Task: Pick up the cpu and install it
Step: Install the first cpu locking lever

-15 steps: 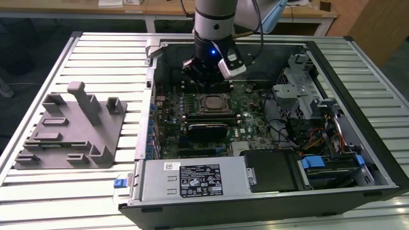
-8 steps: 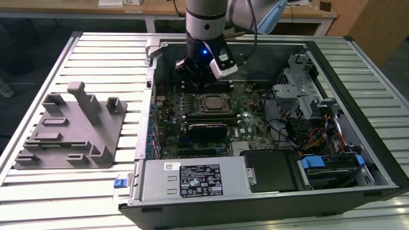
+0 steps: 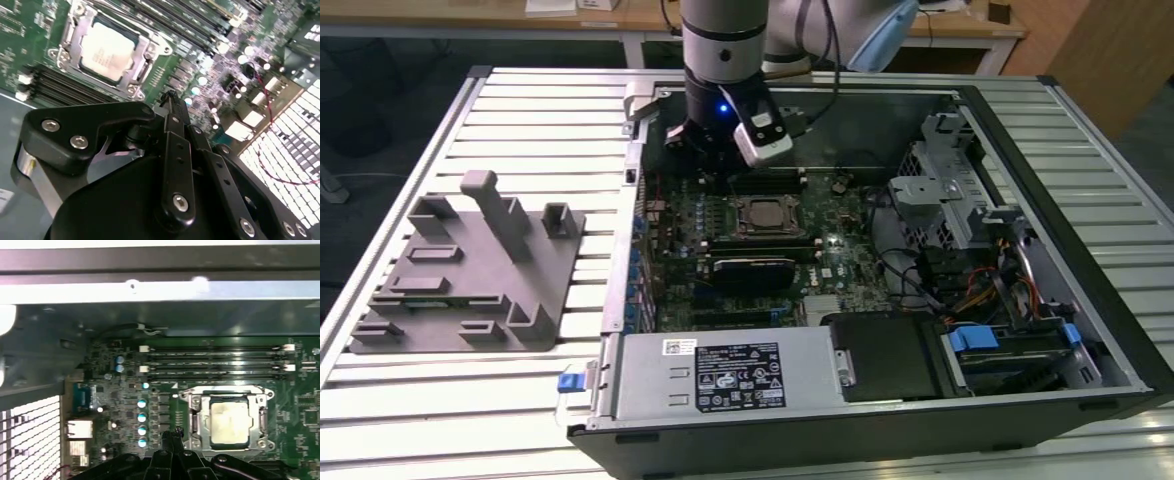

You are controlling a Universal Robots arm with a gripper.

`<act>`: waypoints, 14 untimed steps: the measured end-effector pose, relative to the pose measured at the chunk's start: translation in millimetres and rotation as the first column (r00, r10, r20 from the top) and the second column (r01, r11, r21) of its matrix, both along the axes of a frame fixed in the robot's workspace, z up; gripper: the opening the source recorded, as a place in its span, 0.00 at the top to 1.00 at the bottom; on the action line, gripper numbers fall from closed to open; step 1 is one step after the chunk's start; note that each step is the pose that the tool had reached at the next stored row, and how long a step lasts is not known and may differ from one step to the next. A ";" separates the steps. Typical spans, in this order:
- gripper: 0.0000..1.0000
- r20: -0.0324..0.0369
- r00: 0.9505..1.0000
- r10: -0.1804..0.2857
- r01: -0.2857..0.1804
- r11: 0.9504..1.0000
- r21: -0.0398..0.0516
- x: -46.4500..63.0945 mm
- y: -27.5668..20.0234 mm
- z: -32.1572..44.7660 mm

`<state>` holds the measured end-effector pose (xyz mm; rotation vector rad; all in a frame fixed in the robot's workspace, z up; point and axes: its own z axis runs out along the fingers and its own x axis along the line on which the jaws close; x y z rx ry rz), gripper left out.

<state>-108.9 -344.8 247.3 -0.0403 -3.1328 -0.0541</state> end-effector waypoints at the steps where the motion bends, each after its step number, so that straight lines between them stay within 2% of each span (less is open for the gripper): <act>1: 0.89 0.000 1.000 0.000 0.000 1.000 0.000 -1.3 0.0 0.0; 3: 0.89 0.000 1.000 0.000 0.000 1.000 0.002 -3.2 0.0 0.0; 5: 0.89 0.000 1.000 0.000 0.000 1.000 0.018 -4.0 0.0 0.0; 9: 0.89 0.000 1.000 0.001 -0.001 0.998 0.066 -5.3 0.0 0.0; 14: 0.89 0.000 1.000 0.005 -0.005 0.991 0.137 -6.2 -0.4 0.0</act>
